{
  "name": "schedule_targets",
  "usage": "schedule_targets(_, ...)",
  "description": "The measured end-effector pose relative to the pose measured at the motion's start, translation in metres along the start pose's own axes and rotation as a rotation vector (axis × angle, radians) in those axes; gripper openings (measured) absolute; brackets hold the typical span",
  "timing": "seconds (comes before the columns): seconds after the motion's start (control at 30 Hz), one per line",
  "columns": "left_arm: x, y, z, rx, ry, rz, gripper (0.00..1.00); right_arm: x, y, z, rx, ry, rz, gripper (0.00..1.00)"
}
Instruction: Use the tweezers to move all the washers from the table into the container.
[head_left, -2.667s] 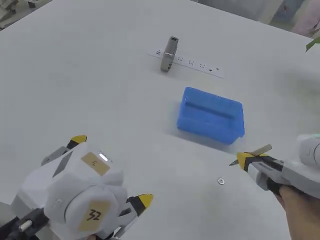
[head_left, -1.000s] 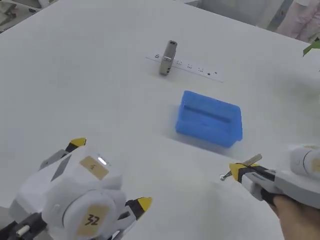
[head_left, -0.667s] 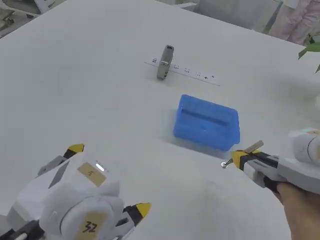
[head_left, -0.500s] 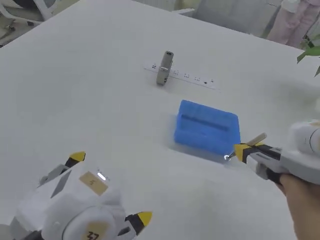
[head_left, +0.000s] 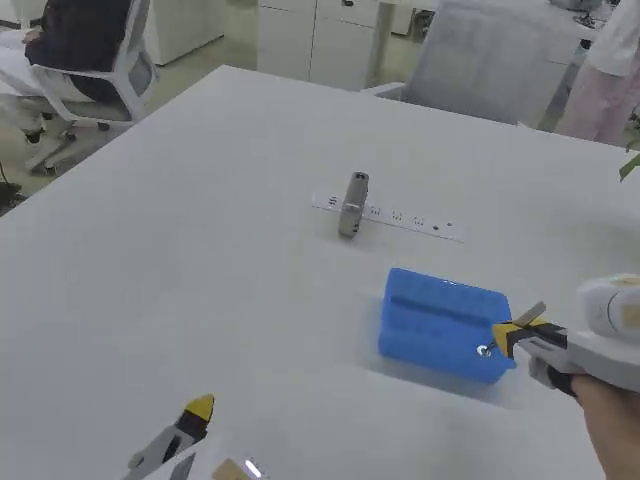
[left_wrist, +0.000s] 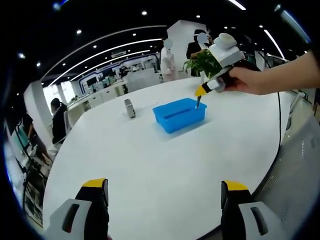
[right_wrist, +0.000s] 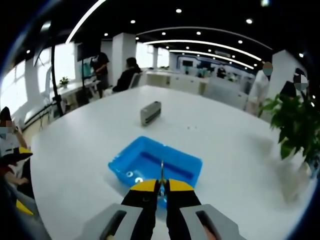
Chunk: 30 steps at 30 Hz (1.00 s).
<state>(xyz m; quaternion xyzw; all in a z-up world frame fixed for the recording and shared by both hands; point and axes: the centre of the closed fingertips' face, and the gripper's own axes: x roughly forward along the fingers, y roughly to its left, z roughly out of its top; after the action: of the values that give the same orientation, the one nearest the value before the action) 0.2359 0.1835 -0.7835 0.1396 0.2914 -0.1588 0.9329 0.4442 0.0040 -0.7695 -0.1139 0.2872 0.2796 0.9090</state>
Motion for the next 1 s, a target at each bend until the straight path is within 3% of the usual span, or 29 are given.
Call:
schedule_targets(0.2,0.001,-0.001,-0.002,0.003,0.012,-0.003,0.95,0.013,-0.011,0.001,0.056,-0.003,-0.004,0.02)
schedule_targets(0.43,0.001,0.000,-0.003,0.013,0.022,0.008,0.95,0.030,-0.018,0.000,0.057,0.018,-0.011,0.02)
schedule_targets(0.83,0.002,0.003,-0.008,0.033,0.052,0.034,0.95,0.053,-0.022,-0.024,0.096,0.075,0.003,0.02)
schedule_targets(0.9,0.002,0.004,-0.007,0.031,0.046,0.038,0.95,0.054,-0.020,-0.025,0.095,0.080,0.008,0.02)
schedule_targets(1.0,-0.002,0.005,0.003,0.001,-0.007,0.035,0.93,0.053,-0.019,-0.023,0.093,0.071,0.008,0.02)
